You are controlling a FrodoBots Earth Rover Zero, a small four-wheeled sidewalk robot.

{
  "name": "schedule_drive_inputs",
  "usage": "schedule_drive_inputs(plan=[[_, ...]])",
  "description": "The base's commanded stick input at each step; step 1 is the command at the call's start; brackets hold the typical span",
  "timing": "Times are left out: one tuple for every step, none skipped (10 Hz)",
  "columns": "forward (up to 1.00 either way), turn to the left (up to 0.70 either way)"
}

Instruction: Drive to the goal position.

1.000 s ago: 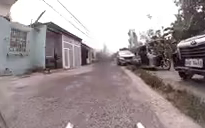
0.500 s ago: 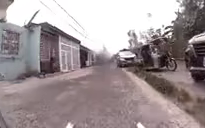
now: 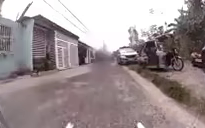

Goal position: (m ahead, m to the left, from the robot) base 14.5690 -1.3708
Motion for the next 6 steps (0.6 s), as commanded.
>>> schedule_drive_inputs(plan=[[0.80,0.02],[0.80,0.02],[0.80,0.01],[0.80,0.00],[0.80,0.00],[0.80,0.02]])
